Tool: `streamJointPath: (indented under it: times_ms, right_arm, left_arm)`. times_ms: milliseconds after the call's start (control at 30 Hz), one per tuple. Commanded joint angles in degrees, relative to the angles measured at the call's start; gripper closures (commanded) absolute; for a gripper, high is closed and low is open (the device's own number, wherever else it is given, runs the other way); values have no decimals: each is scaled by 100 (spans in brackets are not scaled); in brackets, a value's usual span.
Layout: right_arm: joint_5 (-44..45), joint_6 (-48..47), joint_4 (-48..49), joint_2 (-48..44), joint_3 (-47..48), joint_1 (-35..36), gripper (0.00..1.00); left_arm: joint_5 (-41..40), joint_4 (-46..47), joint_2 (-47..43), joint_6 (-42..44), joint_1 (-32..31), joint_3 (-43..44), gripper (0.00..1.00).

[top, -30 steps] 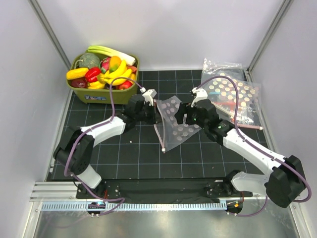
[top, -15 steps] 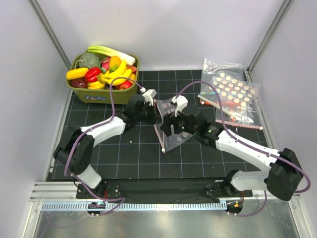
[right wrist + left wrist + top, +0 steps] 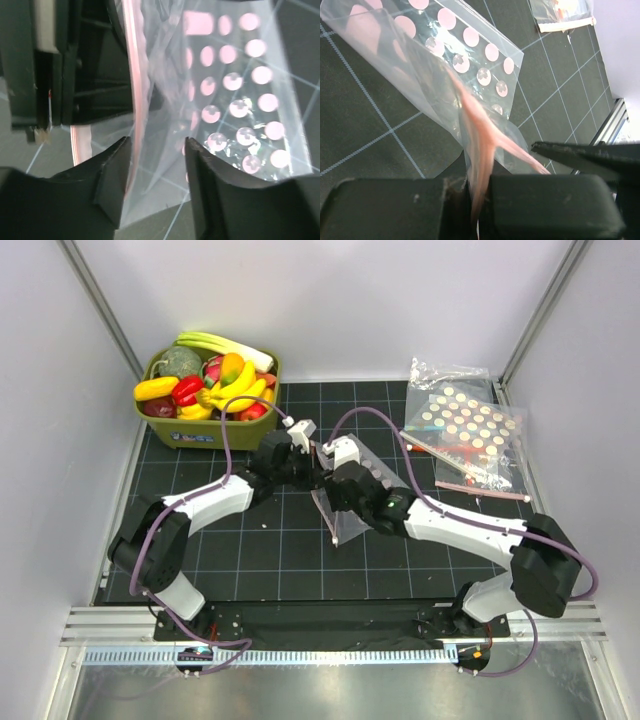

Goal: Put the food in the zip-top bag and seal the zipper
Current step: Open the zipper of the food storage bag.

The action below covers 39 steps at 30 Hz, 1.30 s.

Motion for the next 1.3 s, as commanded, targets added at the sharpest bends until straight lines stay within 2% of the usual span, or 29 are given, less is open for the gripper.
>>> streamJointPath:
  times_ms: [0, 133, 267, 300, 433, 600, 667, 767, 900, 967, 1000, 1033, 1100, 1167, 1267]
  right_arm:
    - [1215, -117, -130, 214, 506, 272, 50]
    - [1839, -73, -385, 303, 752, 360, 82]
    - [2814, 6, -780, 119, 849, 369, 96]
    - [3512, 76, -868, 75, 875, 378, 97]
    - [4886, 401, -1466, -241, 1042, 378, 99]
    - [5565, 437, -1537, -523, 955, 378, 99]
    - [6029, 472, -1712, -611, 1007, 378, 99]
    - [6453, 937, -2221, -708, 1139, 378, 99]
    - [6411, 929, -2170, -945, 1051, 369, 92]
    - [6402, 902, -2109, -980, 998, 369, 86]
    - [6350, 911, -2091, -1041, 946, 369, 84]
    - [6280, 877, -1952, -1085, 902, 369, 83]
    - [5816, 640, -1636, -1173, 649, 352, 87]
    - [5349, 279, -1038, -1332, 455, 299, 97]
    - [4698, 209, -668, -1437, 217, 220, 99]
  left_arm:
    - [100, 163, -82, -54, 38, 56, 100]
    - [83, 137, -73, -36, 30, 56, 100]
    - [-119, -108, 23, 87, -23, 162, 100]
    - [-163, -136, 50, 122, -84, 197, 100]
    - [-190, -189, 155, 175, -207, 276, 100]
    - [-233, -302, 340, 288, -409, 460, 99]
    - [-532, -618, 524, 516, -541, 609, 99]
    - [-717, -848, 796, 632, -700, 847, 99]
    - [-831, -891, 903, 702, -709, 979, 99]
    - [-1180, -1076, 868, 825, -717, 1023, 94]
    - [-1366, -1155, 824, 938, -752, 1032, 88]
    - [-1498, -1164, 789, 974, -761, 1023, 87]
    - [-1692, -1164, 648, 1027, -761, 962, 87]
    - [-1745, -1120, 552, 1036, -761, 918, 85]
    - [-1754, -892, 323, 1036, -761, 734, 79]
